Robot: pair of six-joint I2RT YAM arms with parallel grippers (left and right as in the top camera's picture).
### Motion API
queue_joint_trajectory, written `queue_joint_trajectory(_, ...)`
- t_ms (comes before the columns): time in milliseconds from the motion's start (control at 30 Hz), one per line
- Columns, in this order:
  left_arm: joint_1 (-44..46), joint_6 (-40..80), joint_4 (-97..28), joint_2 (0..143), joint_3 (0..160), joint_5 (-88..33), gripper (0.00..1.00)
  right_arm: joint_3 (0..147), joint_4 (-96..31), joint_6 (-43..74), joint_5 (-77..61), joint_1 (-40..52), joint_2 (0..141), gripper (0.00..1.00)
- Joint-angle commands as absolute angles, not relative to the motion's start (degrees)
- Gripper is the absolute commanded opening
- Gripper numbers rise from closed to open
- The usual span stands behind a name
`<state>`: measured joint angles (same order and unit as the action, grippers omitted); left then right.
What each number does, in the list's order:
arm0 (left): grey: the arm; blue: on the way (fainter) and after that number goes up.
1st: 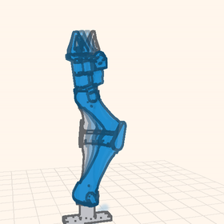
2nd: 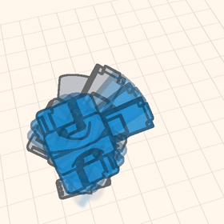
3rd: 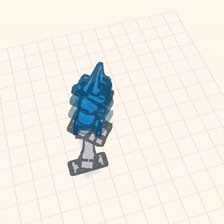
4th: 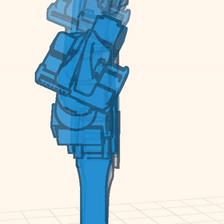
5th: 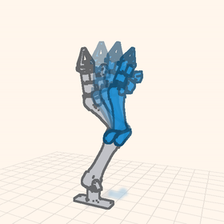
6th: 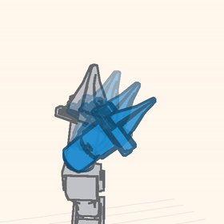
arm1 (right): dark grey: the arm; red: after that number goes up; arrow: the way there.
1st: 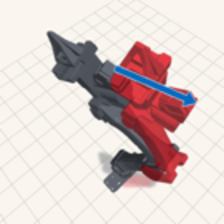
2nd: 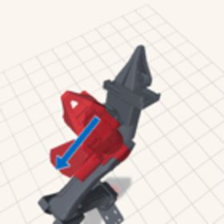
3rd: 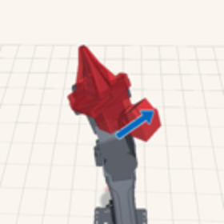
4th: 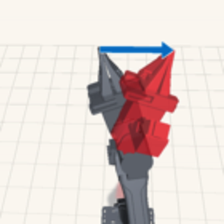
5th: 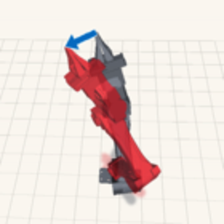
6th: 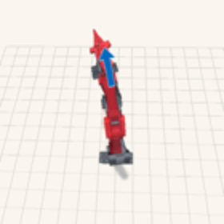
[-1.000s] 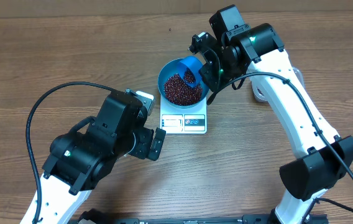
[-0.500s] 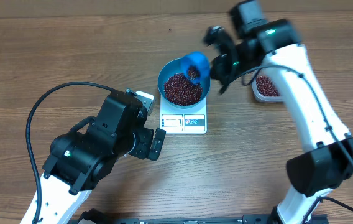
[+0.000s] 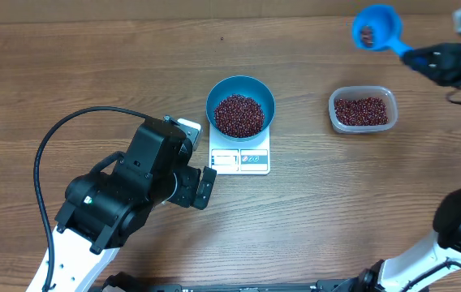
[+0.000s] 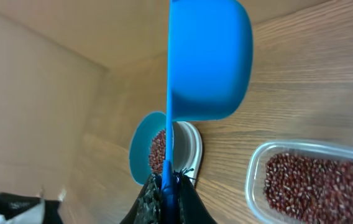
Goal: Scoop item into bowl and weigh 150g on scale
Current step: 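Lift the scoop away and carry it right toward the bean tub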
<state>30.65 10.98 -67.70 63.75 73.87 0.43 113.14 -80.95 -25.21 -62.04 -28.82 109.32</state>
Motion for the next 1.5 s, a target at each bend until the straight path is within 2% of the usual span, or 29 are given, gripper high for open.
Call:
queue_joint_trajectory(0,30.4,11.8,-67.5,63.4,75.0,0.4,0.99,114.9,-82.3,-27.6,-66.9,-28.9,106.6,0.04)
queue_joint_trajectory(933,30.4,11.8,-67.5,63.4,75.0,0.4,0.99,114.9,-86.2,-27.6,-61.1,-28.6,106.6,0.04)
queue_joint_trajectory(1133,30.4,11.8,-67.5,63.4,75.0,0.4,0.99,114.9,-90.6,-26.1,-47.0,-26.5,106.6,0.04)
queue_joint_trajectory(1467,30.4,11.8,-67.5,63.4,75.0,0.4,0.99,114.8,-90.7,-14.2,-19.8,-18.2,106.6,0.04)
